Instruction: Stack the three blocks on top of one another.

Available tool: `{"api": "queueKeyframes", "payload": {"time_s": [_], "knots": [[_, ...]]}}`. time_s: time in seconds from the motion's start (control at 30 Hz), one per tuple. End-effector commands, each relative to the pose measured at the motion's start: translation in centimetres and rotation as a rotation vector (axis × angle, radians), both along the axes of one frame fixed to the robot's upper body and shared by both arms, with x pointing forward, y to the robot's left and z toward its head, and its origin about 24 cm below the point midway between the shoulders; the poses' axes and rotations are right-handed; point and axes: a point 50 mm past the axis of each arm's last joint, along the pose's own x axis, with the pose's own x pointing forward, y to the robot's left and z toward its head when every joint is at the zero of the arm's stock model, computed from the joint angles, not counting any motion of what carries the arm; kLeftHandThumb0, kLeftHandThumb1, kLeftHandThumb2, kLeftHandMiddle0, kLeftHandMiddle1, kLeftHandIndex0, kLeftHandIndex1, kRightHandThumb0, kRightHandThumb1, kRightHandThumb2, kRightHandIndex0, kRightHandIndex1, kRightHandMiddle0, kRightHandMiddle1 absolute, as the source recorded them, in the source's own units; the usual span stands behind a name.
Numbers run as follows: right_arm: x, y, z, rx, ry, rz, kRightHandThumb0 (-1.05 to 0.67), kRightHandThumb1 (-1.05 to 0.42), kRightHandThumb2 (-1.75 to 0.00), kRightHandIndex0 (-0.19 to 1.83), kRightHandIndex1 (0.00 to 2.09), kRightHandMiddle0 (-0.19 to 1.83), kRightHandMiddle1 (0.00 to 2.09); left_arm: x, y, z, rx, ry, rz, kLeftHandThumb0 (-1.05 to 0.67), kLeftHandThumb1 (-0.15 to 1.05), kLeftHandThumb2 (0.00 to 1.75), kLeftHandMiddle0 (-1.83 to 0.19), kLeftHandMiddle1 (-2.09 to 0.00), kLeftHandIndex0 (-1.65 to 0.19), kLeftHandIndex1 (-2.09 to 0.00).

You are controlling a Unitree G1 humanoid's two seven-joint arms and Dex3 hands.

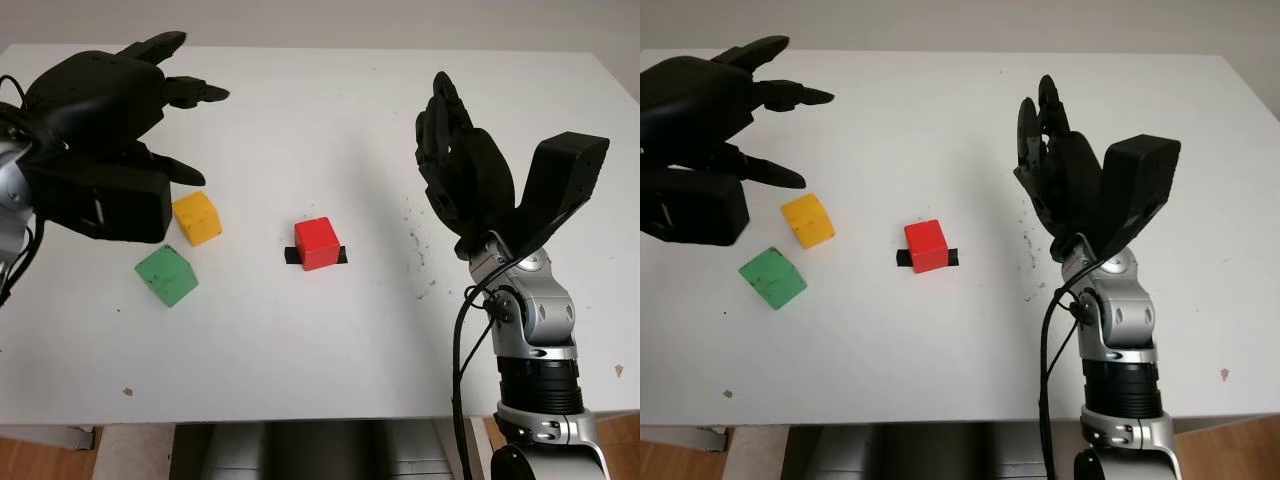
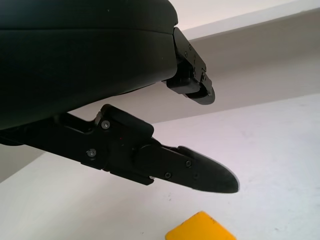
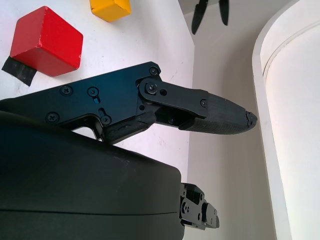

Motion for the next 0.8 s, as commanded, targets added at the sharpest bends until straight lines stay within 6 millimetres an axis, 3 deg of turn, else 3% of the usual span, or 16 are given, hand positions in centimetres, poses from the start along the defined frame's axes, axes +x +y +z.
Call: {"api": "queueKeyframes", "payload": {"time_s": [0.0,0.4,0.6,0.77], "knots": [[0.1,0.1,0.5,0.010,-0.027,0.002,-0.72,-1.05,-0.65,-0.19,0.00,-0.19,0.00,-0.6,-0.4,-0.2,-0.009,-0.024,0.019,-0.90,1.05,0.25,-0.05,-0.06,-0.43,-0.16],[0.0,0.2,0.0,0.005,-0.009,0.011,-0.72,-1.05,-0.68,-0.19,0.00,-0.19,0.00,-1.7,-0.8,-4.6,-0.116,0.072,0.180,-0.99,1.05,0.32,0.01,-0.05,-0.36,-0.14],[0.0,0.2,0.0,-0.002,-0.009,0.010,-0.72,-1.05,-0.68,-0.19,0.00,-0.19,0.00,-2.2,-1.6,-5.7,-0.102,0.074,0.215,-1.04,1.05,0.39,0.00,-0.05,-0.32,-0.12],[0.0,0.3,0.0,0.002,-0.009,0.012,-0.71,-1.05,-0.69,-0.19,0.00,-0.19,0.00,-2.4,-1.6,-6.1,-0.055,0.074,0.253,-1.04,1.05,0.35,0.02,-0.05,-0.30,-0.10]]}}
